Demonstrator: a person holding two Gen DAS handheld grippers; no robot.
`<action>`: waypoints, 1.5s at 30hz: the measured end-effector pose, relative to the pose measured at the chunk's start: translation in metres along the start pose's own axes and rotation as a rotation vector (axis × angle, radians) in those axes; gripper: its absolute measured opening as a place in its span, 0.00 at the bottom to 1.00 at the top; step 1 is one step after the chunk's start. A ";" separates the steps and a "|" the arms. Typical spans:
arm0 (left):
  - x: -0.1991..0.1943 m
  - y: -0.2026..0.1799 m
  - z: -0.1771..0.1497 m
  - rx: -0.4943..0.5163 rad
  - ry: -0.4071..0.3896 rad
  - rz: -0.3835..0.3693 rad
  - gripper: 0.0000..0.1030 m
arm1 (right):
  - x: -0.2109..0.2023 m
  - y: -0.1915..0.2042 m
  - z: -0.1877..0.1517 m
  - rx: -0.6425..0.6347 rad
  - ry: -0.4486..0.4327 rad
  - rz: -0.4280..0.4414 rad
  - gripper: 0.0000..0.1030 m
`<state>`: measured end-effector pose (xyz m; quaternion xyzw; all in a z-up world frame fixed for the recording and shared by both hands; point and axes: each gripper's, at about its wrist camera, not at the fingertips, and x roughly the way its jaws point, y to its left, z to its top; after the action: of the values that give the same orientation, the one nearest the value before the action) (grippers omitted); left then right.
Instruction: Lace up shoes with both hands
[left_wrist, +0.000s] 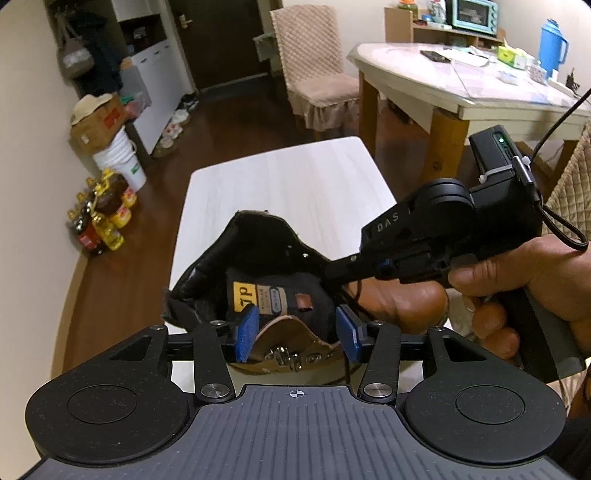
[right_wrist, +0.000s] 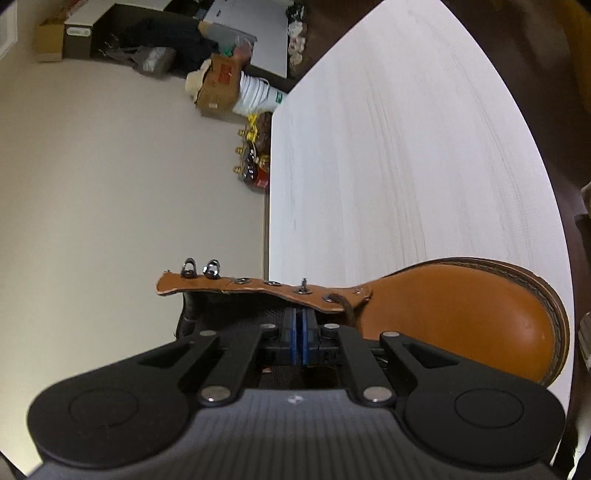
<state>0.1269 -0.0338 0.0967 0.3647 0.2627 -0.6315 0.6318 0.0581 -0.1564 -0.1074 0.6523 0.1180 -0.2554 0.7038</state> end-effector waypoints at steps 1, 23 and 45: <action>0.001 0.000 0.001 0.005 0.000 -0.008 0.49 | 0.002 -0.001 -0.001 0.007 -0.003 0.002 0.04; 0.101 -0.031 0.028 -0.088 0.225 0.050 0.11 | 0.045 -0.028 0.049 0.111 0.214 0.098 0.04; 0.106 -0.031 0.033 -0.129 0.236 0.068 0.03 | 0.080 -0.066 0.086 0.293 0.357 0.150 0.14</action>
<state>0.0984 -0.1221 0.0284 0.4038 0.3626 -0.5443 0.6397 0.0767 -0.2585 -0.1936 0.7893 0.1534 -0.0974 0.5865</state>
